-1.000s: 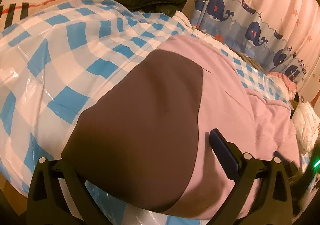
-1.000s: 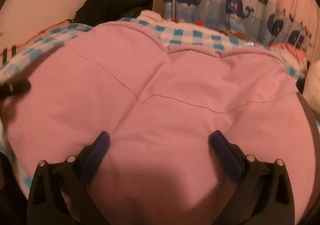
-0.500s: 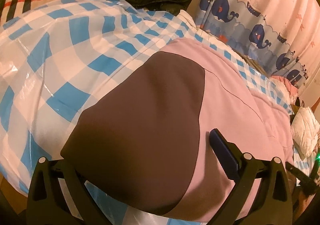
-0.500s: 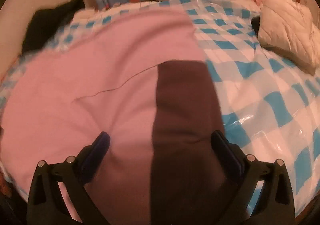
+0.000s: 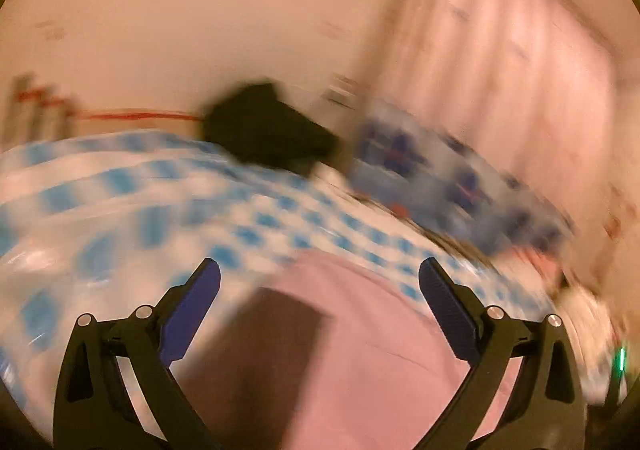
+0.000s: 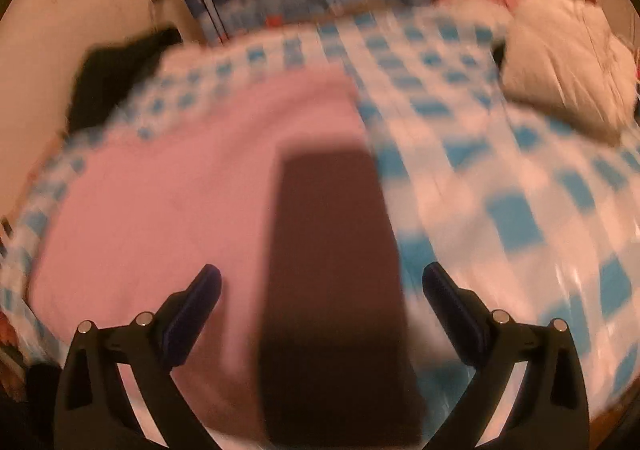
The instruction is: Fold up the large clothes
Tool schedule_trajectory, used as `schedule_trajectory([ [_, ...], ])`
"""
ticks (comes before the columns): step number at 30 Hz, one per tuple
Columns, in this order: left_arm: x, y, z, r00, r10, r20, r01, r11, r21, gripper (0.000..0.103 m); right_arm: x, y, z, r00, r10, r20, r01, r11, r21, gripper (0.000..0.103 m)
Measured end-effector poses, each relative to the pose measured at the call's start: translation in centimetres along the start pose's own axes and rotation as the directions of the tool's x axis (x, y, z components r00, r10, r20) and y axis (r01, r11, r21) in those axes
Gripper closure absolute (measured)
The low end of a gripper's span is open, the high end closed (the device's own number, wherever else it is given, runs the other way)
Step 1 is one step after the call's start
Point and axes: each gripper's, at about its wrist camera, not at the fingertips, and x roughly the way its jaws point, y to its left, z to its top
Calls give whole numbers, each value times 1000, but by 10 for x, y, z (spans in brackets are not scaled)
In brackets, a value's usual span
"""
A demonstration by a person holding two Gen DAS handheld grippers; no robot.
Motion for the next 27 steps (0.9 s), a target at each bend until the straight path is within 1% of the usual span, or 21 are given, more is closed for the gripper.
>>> schedule_trajectory([
  [1, 20, -17, 1, 998, -48, -49, 50, 998, 39, 8, 2, 11, 18, 999, 20, 32, -20, 1000, -9, 6],
  [3, 59, -42, 2, 992, -51, -113, 65, 990, 122, 8, 14, 28, 49, 996, 60, 67, -58, 998, -24, 6],
  [4, 88, -54, 2, 986, -33, -162, 61, 983, 175, 8, 23, 34, 64, 994, 74, 77, -72, 997, -23, 6],
  [6, 135, -59, -2, 970, 29, -240, 24, 976, 216, 8, 51, 41, 93, 992, 64, 104, -63, 998, -17, 6],
  [7, 157, -55, -7, 958, 84, -275, -17, 971, 238, 8, 69, 42, 100, 994, 36, 103, -33, 999, -22, 6],
  [8, 177, -48, -16, 942, 139, -305, -59, 965, 255, 8, 100, 38, 103, 996, -31, 81, 34, 999, -41, 6],
  [9, 206, -32, -34, 899, 194, -392, -94, 961, 260, 8, 129, 30, 99, 995, -91, 35, 93, 994, -53, 6],
  [10, 230, -16, -53, 849, 201, -489, -96, 968, 231, 6, 164, 16, 90, 992, -109, -58, 107, 994, -34, 5],
  [11, 244, 3, -67, 821, 119, -559, -62, 991, 120, 6, 199, -10, 79, 982, 82, -169, -60, 990, 130, 5],
  [12, 244, 14, -68, 837, 85, -541, -66, 996, 56, 7, 205, -21, 79, 978, 117, -172, -82, 976, 199, 5],
  [13, 245, 15, -68, 843, 103, -527, -80, 995, 67, 7, 202, -25, 83, 983, 90, -158, -56, 977, 205, 5],
  [15, 249, 12, -75, 841, 135, -524, -90, 990, 110, 6, 201, -19, 87, 980, 63, -190, -31, 986, 164, 5],
  [17, 253, 11, -76, 825, 142, -547, -87, 988, 125, 7, 190, -9, 91, 980, 16, -201, 4, 995, 97, 6],
  [18, 248, 10, -69, 817, 136, -561, -82, 989, 120, 7, 176, -3, 93, 986, 6, -168, 5, 998, 68, 6],
  [19, 238, 11, -61, 817, 126, -562, -82, 991, 102, 7, 158, 5, 92, 993, 17, -120, -12, 999, 38, 6],
  [20, 222, 13, -50, 829, 103, -550, -79, 995, 67, 7, 129, 19, 92, 998, 41, -56, -41, 999, -13, 6],
  [22, 177, 19, -27, 865, 51, -500, -66, 998, -12, 7, 84, 42, 79, 998, 43, 47, -37, 993, -115, 6],
  [24, 142, 31, -21, 897, 87, -434, -106, 994, -21, 7, 82, 54, 53, 997, -2, 74, 18, 977, -214, 6],
  [25, 136, 39, -28, 894, 116, -432, -128, 992, 2, 7, 108, 57, 41, 998, -54, -11, 49, 963, -264, 6],
  [26, 143, 43, -39, 870, 140, -473, -141, 989, 32, 7, 134, 55, 32, 991, -73, -116, 39, 960, -276, 5],
  [27, 159, 53, -56, 811, 132, -570, -139, 990, 32, 7, 147, 49, 28, 984, -44, -175, -1, 969, -246, 5],
])
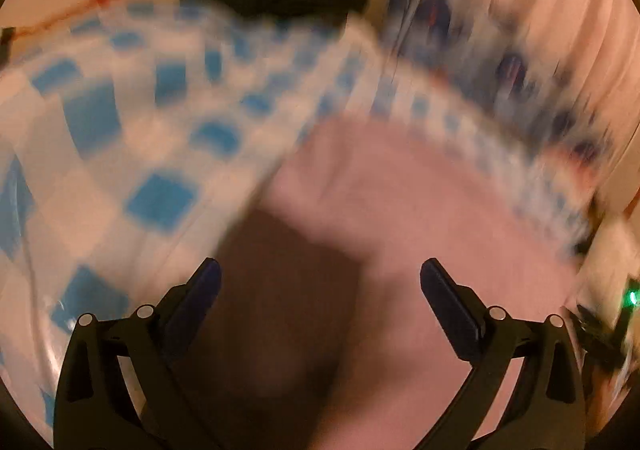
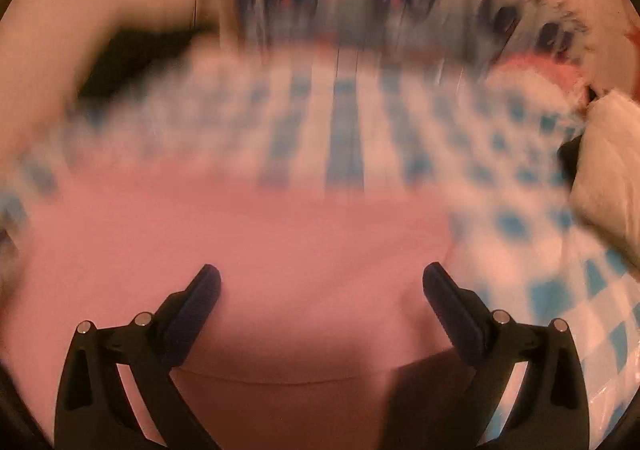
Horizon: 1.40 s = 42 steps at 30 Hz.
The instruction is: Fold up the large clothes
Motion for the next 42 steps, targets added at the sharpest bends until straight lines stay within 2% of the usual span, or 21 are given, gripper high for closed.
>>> schedule_trajectory([
  [1, 9, 7, -2, 999, -24, -26, 23, 999, -40, 7, -2, -6, 5, 1000, 16, -7, -16, 999, 38, 5],
  [3, 4, 11, 0, 1000, -25, 6, 26, 998, -62, 7, -19, -3, 17, 1000, -18, -10, 18, 998, 55, 6],
  [7, -8, 16, -12, 999, -21, 25, 23, 997, -79, 7, -87, 44, 14, 987, 46, 154, -40, 998, -46, 6],
  [9, -14, 18, -19, 999, -18, 33, 21, 996, -88, 7, -100, 73, -1, 979, 83, 189, -64, 993, -102, 6],
  [10, -17, 20, -20, 999, -14, 32, 17, 996, -89, 7, -91, 80, -8, 981, 83, 173, -65, 992, -109, 6],
  [12, -22, 25, -26, 999, -22, 23, 24, 994, -103, 7, -33, 92, -31, 997, 59, 43, -52, 989, -137, 5],
  [13, -39, 35, -32, 999, -42, 32, 46, 991, -126, 7, -27, 90, -36, 995, 64, 79, -52, 989, -138, 5],
  [16, -67, 50, -53, 997, -50, 51, 58, 986, -154, 7, -40, 85, -20, 998, 60, 8, -59, 996, -70, 6],
  [18, -81, 60, -63, 992, -105, 64, 114, 978, -175, 7, -75, 96, -24, 991, 106, 87, -99, 992, -82, 6],
  [20, -96, 67, -69, 990, -96, 102, 111, 980, -162, 7, -97, 115, -39, 984, 109, 143, -88, 985, -149, 6],
  [23, -96, 75, -73, 992, -104, 73, 115, 979, -168, 7, -53, 129, -65, 997, 70, 42, -59, 973, -222, 5],
  [26, -98, 92, -81, 986, -157, 52, 165, 955, -248, 7, -72, 127, -57, 997, 69, 38, -62, 986, -153, 6],
  [27, -99, 96, -84, 983, -174, 53, 182, 947, -264, 7, -87, 131, -56, 992, 101, 76, -88, 984, -155, 6],
  [28, -99, 100, -89, 979, -199, 47, 204, 937, -283, 7, -110, 145, -62, 980, 139, 144, -107, 972, -210, 6],
  [30, -95, 103, -93, 973, -230, 24, 227, 927, -297, 7, -130, 177, -77, 968, 174, 182, -108, 939, -326, 6],
  [32, -93, 104, -92, 969, -246, 13, 238, 921, -307, 7, -134, 223, -106, 964, 202, 172, -90, 859, -504, 6],
  [34, -93, 104, -92, 963, -267, 17, 259, 913, -315, 7, -122, 261, -129, 972, 163, 172, -15, 766, -643, 6],
  [37, -94, 98, -94, 956, -292, 8, 281, 913, -295, 7, -101, 295, -144, 974, 100, 205, 85, 674, -734, 6],
  [39, -91, 97, -96, 950, -311, -13, 295, 911, -289, 7, -77, 312, -148, 974, 13, 228, 177, 589, -789, 6],
  [40, -90, 98, -97, 948, -316, -21, 297, 909, -291, 7, -69, 313, -147, 973, 8, 229, 183, 576, -797, 6],
  [42, -87, 102, -97, 945, -326, -37, 300, 904, -306, 7, -65, 309, -133, 978, 15, 208, 153, 621, -769, 6],
])
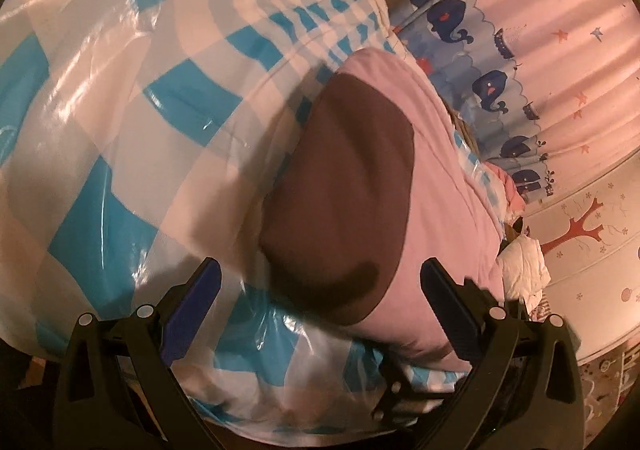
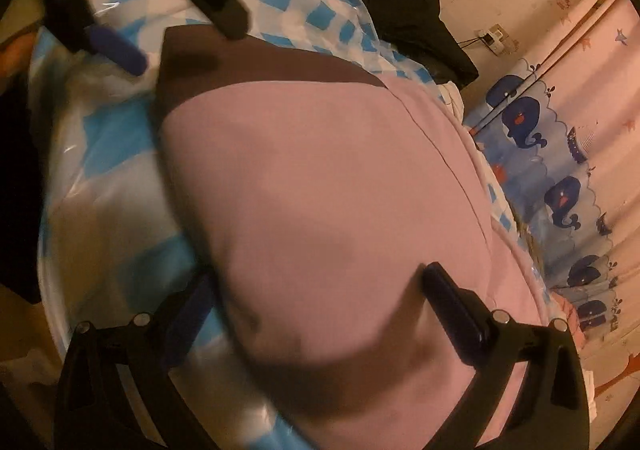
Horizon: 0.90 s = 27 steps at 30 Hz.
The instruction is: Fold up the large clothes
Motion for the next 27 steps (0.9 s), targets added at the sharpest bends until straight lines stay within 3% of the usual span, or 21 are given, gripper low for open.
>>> schedule_trajectory([
  [4, -1, 4, 0, 998, -65, -12, 65, 997, -31, 7, 1, -41, 1, 995, 96, 18, -97, 964, 246, 6],
  [9, 1, -3, -6, 985, -171, -34, 170, 985, -36, 7, 1, -71, -9, 970, 236, 59, -236, 858, 456, 6],
  [11, 2, -4, -11, 974, -222, -43, 220, 974, -59, 7, -3, -78, -15, 958, 275, 86, -278, 804, 526, 6],
  [14, 7, -3, -15, 945, -319, -72, 309, 944, -117, 7, -7, -84, -18, 945, 306, 113, -313, 755, 576, 6],
  [16, 11, -3, -15, 926, -369, -74, 356, 923, -146, 7, -8, -82, -17, 943, 309, 120, -320, 750, 579, 6],
  [19, 20, -3, -11, 914, -400, -69, 381, 904, -195, 7, -8, -77, -17, 943, 311, 121, -322, 751, 577, 6],
  [24, 44, -11, -11, 923, -370, -104, 342, 914, -217, 7, -9, -80, -19, 939, 316, 136, -334, 742, 581, 6],
  [27, 55, -13, -7, 933, -350, -84, 322, 916, -240, 7, -9, -77, -19, 940, 313, 133, -331, 755, 566, 6],
])
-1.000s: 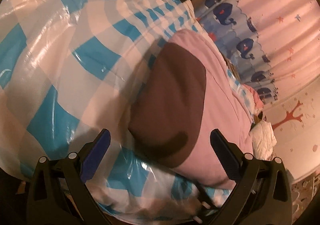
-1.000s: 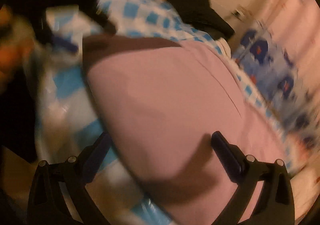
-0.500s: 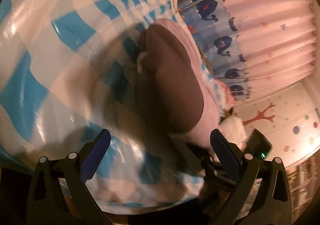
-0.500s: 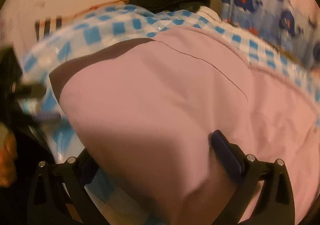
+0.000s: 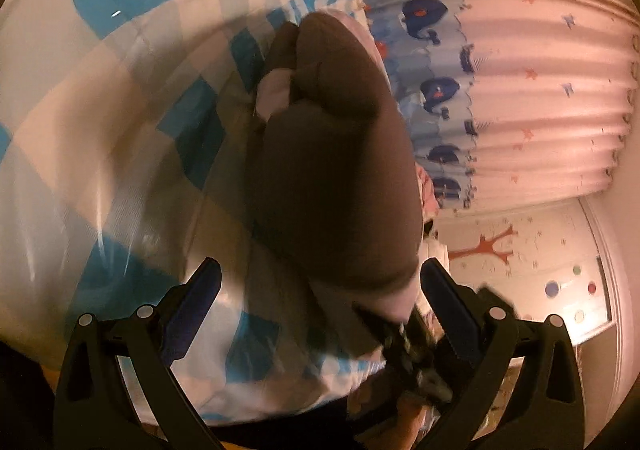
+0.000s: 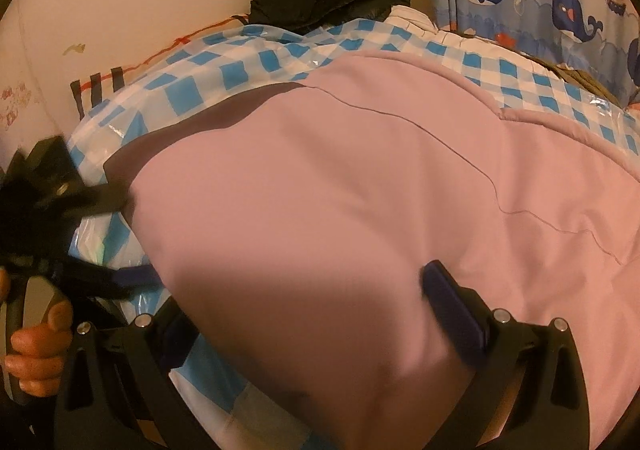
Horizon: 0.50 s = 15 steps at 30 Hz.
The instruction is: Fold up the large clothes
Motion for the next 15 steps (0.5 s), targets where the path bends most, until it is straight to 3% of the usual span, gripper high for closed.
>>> schedule_trajectory([
  [3, 13, -1, 12, 998, 32, 49, -31, 999, -33, 7, 0, 3, -2, 1000, -3, 2, 3, 1000, -15, 6],
  [7, 35, 1, 26, 995, 97, 40, -95, 994, -46, 7, -5, 7, -5, 999, 17, -29, -18, 999, -32, 6],
  [10, 43, -4, 30, 994, 94, 48, -94, 996, -11, 7, -41, -4, 5, 994, 88, 70, -87, 996, -14, 6],
  [13, 43, -4, 30, 991, 101, 84, -103, 994, 26, 7, -66, -53, 43, 980, -26, 195, 12, 997, 71, 6],
  [15, 44, -6, 30, 989, 110, 95, -114, 993, 40, 7, -48, -105, 83, 976, -139, 168, 112, 981, 161, 6],
])
